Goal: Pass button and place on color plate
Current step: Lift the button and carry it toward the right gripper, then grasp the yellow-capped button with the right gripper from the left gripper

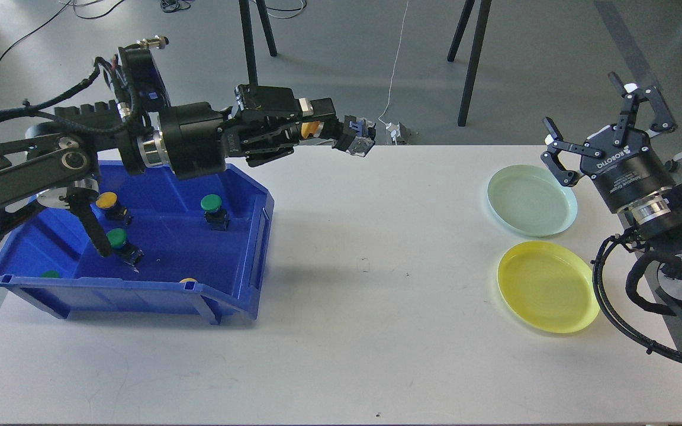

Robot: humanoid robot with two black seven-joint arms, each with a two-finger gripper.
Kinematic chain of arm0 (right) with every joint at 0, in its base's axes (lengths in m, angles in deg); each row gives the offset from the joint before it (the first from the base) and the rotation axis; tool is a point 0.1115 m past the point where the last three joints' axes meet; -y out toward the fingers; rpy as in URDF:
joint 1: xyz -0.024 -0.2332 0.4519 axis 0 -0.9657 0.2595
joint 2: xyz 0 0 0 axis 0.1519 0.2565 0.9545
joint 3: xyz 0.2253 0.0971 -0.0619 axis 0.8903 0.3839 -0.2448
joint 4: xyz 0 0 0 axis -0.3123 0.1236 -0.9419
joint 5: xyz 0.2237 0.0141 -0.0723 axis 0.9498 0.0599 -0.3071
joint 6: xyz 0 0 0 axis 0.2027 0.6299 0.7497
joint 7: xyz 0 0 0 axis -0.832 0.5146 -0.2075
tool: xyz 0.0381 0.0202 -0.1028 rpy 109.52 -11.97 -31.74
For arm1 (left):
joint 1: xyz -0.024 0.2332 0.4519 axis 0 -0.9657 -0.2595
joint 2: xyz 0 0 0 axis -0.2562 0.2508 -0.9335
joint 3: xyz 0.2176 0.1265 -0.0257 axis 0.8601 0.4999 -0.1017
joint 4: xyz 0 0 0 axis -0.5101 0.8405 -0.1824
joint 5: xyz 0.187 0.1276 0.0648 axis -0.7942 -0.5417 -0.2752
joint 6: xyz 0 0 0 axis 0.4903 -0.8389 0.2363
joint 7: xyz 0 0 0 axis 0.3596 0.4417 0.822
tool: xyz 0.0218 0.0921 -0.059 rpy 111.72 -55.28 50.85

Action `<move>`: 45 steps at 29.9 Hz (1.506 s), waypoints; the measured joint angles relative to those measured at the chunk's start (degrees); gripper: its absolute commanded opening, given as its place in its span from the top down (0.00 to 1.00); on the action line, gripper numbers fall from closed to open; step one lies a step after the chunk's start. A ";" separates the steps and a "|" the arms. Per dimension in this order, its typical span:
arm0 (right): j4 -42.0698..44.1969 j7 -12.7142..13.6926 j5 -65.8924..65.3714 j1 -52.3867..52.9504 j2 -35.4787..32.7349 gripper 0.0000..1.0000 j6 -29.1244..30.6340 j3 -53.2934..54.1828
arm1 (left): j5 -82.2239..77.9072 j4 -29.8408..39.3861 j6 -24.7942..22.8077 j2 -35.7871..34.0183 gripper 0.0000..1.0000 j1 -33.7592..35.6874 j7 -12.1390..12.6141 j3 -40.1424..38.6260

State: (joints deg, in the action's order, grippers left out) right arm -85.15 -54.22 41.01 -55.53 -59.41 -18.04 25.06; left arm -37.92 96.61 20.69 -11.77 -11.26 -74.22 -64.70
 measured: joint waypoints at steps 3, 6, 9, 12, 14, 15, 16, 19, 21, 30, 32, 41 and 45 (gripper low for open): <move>-5.85 -0.08 -11.06 0.16 -0.01 0.01 -6.28 -2.31 | 0.01 -3.67 0.00 4.76 0.79 -2.97 -0.01 -1.23; -9.92 -0.47 -17.18 1.21 0.15 0.01 -10.64 -6.35 | -0.41 -5.05 0.00 6.99 0.79 -4.68 -0.01 -2.07; -11.06 -1.82 -18.05 3.44 0.82 0.01 -11.32 -10.52 | -0.52 -5.38 0.00 7.46 0.79 -5.11 -0.01 -2.87; -11.54 -3.45 -18.13 5.02 2.35 0.01 -11.31 -13.77 | -0.52 -5.46 0.00 7.54 0.79 -5.39 -0.01 -3.10; -11.70 -4.03 -17.18 5.67 3.68 0.01 -10.87 -14.54 | -0.52 -5.49 0.00 7.54 0.79 -5.50 -0.01 -3.13; -11.72 -4.17 -16.09 5.83 4.44 0.01 -10.58 -14.77 | -0.52 -5.52 0.00 7.55 0.79 -5.51 -0.01 -3.15; -11.74 -4.22 -15.01 5.89 5.10 0.01 -10.34 -14.93 | -0.52 -5.54 0.00 7.56 0.79 -5.52 -0.01 -3.16; -11.74 -4.28 -12.70 5.98 7.39 0.01 -9.88 -15.26 | -0.46 -5.58 0.00 7.62 0.79 -5.56 -0.01 -3.21; -11.69 -4.29 -12.49 5.98 8.50 0.01 -9.81 -15.50 | -0.45 -5.55 0.00 7.62 0.78 -5.60 -0.01 -3.22; -11.65 -4.30 -12.52 7.61 9.94 0.01 -9.78 -19.62 | -0.44 -5.59 0.00 7.63 0.78 -5.66 -0.01 -3.22; -11.71 -4.30 -12.50 7.84 10.40 0.01 -9.78 -20.06 | -0.44 -5.60 0.00 7.63 0.78 -5.66 -0.01 -3.22; -11.84 -4.30 -12.33 8.22 12.60 0.01 -9.78 -20.28 | -0.10 -6.57 0.00 7.61 0.78 -5.66 -0.01 -3.53; -11.82 -4.30 -12.42 8.22 13.44 0.02 -9.78 -20.32 | -0.02 -6.68 0.00 7.62 0.78 -5.77 -0.01 -3.95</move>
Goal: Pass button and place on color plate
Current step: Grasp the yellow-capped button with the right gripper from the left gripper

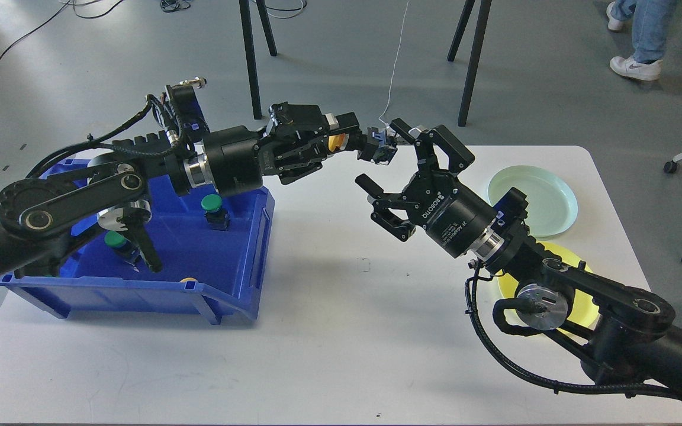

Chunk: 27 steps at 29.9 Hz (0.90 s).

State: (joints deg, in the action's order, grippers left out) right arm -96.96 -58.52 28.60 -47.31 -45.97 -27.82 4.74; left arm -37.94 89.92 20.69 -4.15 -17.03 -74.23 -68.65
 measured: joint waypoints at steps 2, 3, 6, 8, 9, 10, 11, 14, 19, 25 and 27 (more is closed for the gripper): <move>0.11 0.00 -0.01 0.06 0.37 0.02 0.00 0.00 | 0.01 -0.02 0.00 0.01 0.78 -0.02 0.00 -0.04; 0.16 0.00 -0.01 0.10 0.46 0.02 0.00 0.00 | 0.01 -0.04 0.00 0.01 0.78 -0.02 0.00 -0.05; 0.30 0.00 -0.02 0.13 0.74 0.04 -0.11 0.08 | 0.01 -0.06 0.00 0.02 0.78 -0.07 0.00 -0.06; 0.36 0.00 -0.02 0.13 0.89 0.06 -0.17 0.20 | 0.02 -0.07 0.00 0.02 0.78 -0.08 0.00 -0.06; 0.40 0.00 -0.02 0.14 0.98 0.09 -0.23 0.23 | 0.01 -0.11 0.00 0.02 0.78 -0.08 0.00 -0.06; 0.44 0.00 -0.02 0.14 1.12 0.13 -0.27 0.26 | 0.02 -0.18 0.00 0.02 0.78 -0.08 0.00 -0.06; 0.48 0.00 -0.02 0.14 1.22 0.17 -0.30 0.30 | 0.02 -0.24 0.00 0.02 0.78 -0.08 0.00 -0.06; 0.57 0.01 -0.10 0.14 1.31 0.46 -0.33 0.34 | 0.02 -0.31 0.00 0.02 0.78 -0.11 0.00 -0.06; 0.59 0.01 -0.86 0.25 1.33 0.89 -0.34 0.33 | 0.07 -0.32 0.00 0.02 0.78 -0.12 0.00 -0.06; 0.65 -0.01 -1.60 1.25 1.37 0.93 -2.12 0.11 | 0.09 -0.35 0.02 -0.01 0.70 -0.14 0.00 -0.06; 0.66 0.00 -1.66 1.32 1.40 0.93 -2.30 0.09 | 0.10 -0.35 0.02 -0.01 0.60 -0.14 0.00 -0.06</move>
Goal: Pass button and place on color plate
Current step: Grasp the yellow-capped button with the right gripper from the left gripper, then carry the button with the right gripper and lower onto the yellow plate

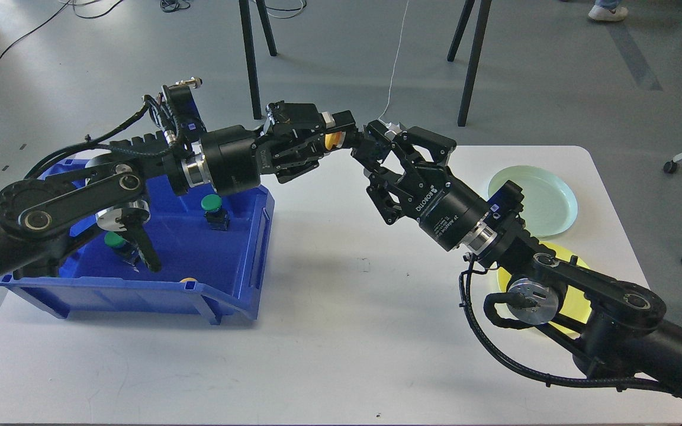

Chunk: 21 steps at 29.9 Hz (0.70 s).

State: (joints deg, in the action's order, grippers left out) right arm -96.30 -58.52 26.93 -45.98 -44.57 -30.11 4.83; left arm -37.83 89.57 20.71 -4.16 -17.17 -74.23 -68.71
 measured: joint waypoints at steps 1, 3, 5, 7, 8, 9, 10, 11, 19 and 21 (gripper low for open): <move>0.00 0.01 -0.01 0.02 0.01 0.93 -0.03 0.00 | 0.01 0.00 0.00 0.00 0.53 0.00 0.00 0.00; 0.01 0.01 -0.02 0.04 0.01 0.94 -0.10 0.00 | 0.05 0.00 -0.01 0.01 0.43 0.00 0.00 0.00; 0.01 0.01 -0.06 0.05 0.00 0.94 -0.15 -0.01 | 0.08 0.00 -0.01 0.03 0.33 0.00 0.00 0.00; 0.01 0.06 -0.14 0.05 -0.11 0.94 -0.16 -0.05 | 0.12 0.11 -0.06 0.18 0.29 0.00 -0.01 -0.03; 0.01 0.06 -0.18 0.05 -0.19 0.94 -0.16 -0.05 | 0.13 0.12 -0.07 0.18 0.27 0.00 -0.03 -0.08; 0.01 0.06 -0.19 0.05 -0.24 0.94 -0.16 -0.05 | 0.13 0.12 -0.08 0.17 0.25 0.00 -0.04 -0.09; 0.00 0.06 -0.20 0.05 -0.28 0.94 -0.16 -0.05 | 0.12 0.10 -0.08 0.17 0.24 -0.04 -0.04 -0.09; -0.03 0.06 -0.24 0.05 -0.30 0.94 -0.16 -0.05 | 0.12 0.09 -0.09 0.19 0.23 -0.05 -0.04 -0.08; -0.53 0.02 -0.20 -0.85 -4.73 0.96 -0.15 1.40 | 0.09 0.04 -0.02 0.64 0.21 -0.01 -0.02 0.00; -1.01 -0.01 0.01 -2.21 -8.62 0.96 -0.19 3.13 | 0.08 0.03 -0.02 0.65 0.21 0.00 -0.01 0.00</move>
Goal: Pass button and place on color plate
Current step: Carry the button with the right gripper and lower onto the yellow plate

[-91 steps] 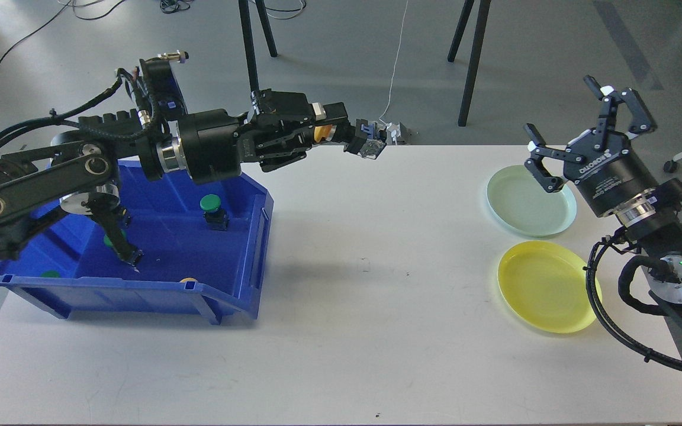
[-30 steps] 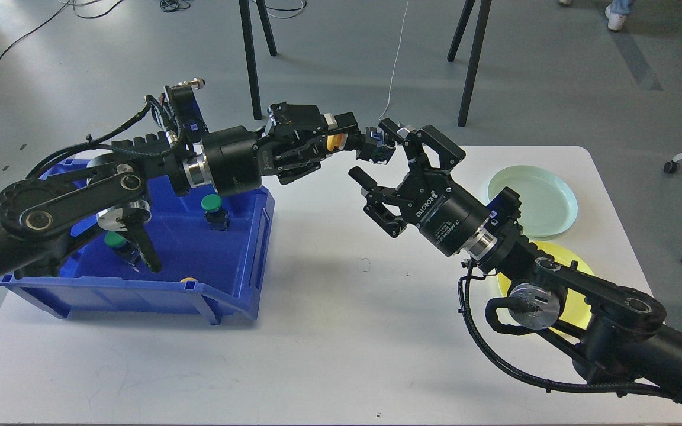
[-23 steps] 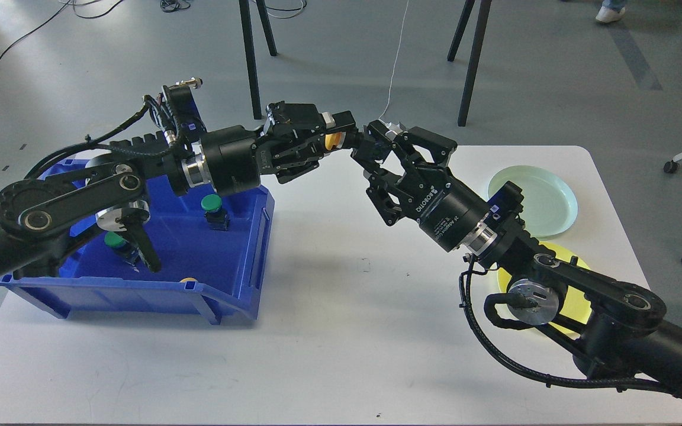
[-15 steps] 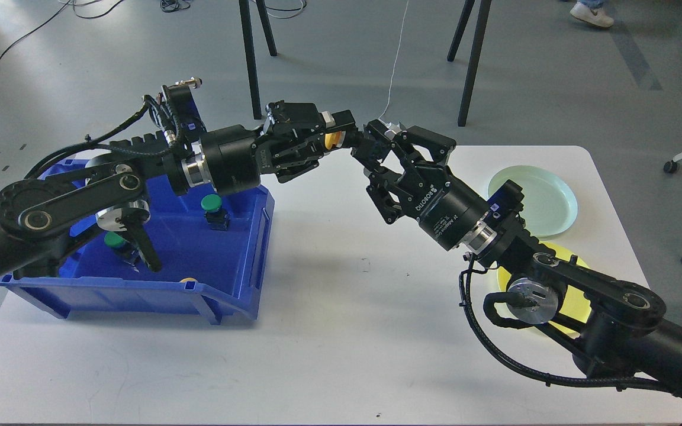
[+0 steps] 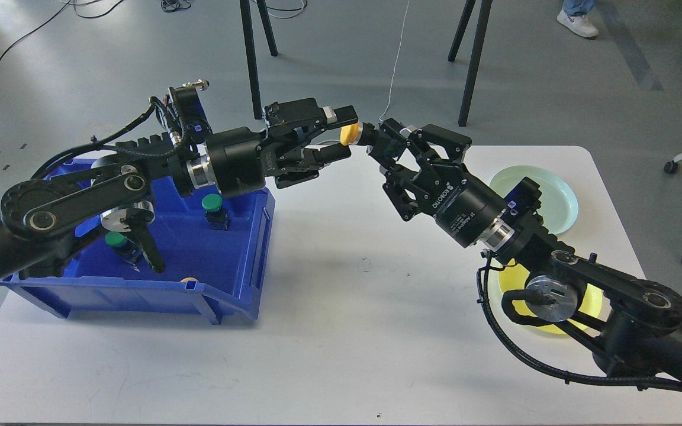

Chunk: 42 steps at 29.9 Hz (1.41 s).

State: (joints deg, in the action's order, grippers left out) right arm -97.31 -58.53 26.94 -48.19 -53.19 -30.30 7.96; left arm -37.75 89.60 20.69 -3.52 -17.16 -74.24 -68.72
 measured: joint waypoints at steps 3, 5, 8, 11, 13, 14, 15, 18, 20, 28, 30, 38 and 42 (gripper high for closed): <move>-0.94 -0.01 0.03 -4.09 -5.02 0.96 -0.31 2.65 | 0.00 0.02 0.00 0.01 0.21 0.03 0.01 -0.03; -1.00 -0.01 -0.06 -7.30 -8.25 0.96 -2.07 3.86 | 0.01 -0.05 0.00 0.01 0.21 0.04 0.02 -0.08; -0.76 0.00 -0.10 -11.76 -12.63 0.96 -7.51 4.29 | 0.07 -0.08 0.00 0.00 0.21 0.04 0.02 -0.09; -0.60 0.00 -0.70 -16.39 -15.74 0.96 -15.57 3.96 | 0.23 -0.08 0.00 0.00 0.21 0.04 0.02 -0.09; -0.47 0.02 -2.24 -19.32 -16.81 0.96 -21.76 3.14 | 0.67 -0.09 0.00 0.00 0.20 0.04 0.02 -0.09; -0.33 0.02 -3.70 -20.58 -17.07 0.96 -25.27 2.66 | 0.93 -0.10 -0.01 0.00 0.20 0.04 0.02 -0.09; -0.02 0.02 -5.25 -21.45 -17.14 0.96 -28.40 2.21 | 1.10 -0.13 0.00 0.00 0.20 0.04 0.02 -0.09; 1.84 0.02 -10.44 -22.98 -16.97 0.96 -37.64 0.45 | 1.34 -0.18 0.00 -0.01 0.20 0.02 0.02 -0.03; 3.18 0.02 -13.38 -23.34 -16.76 0.95 -40.60 -1.07 | 1.39 -0.18 0.00 -0.01 0.20 -0.04 0.02 -0.01; 10.25 0.02 -22.45 -21.73 -12.67 0.94 -41.78 -8.61 | 1.45 -0.17 0.00 0.00 0.20 -0.07 0.01 0.01; 14.14 0.01 -24.49 -20.41 -9.94 0.93 -41.79 -10.73 | 1.49 -0.17 0.00 0.00 0.20 -0.08 0.01 0.01; 19.18 0.01 -25.39 -18.26 -5.34 0.75 -41.79 -12.39 | 2.25 -0.22 -0.01 -0.08 0.20 -0.08 0.01 0.01; 19.21 0.01 -25.34 -18.22 -5.26 0.63 -41.79 -12.17 | 2.29 -0.48 -0.01 -0.09 0.20 -0.08 0.01 0.01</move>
State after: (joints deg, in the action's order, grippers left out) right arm -78.10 -58.52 1.61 -66.41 -58.45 -72.09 -4.21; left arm -35.46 89.12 20.69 -3.61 -17.24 -74.23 -68.71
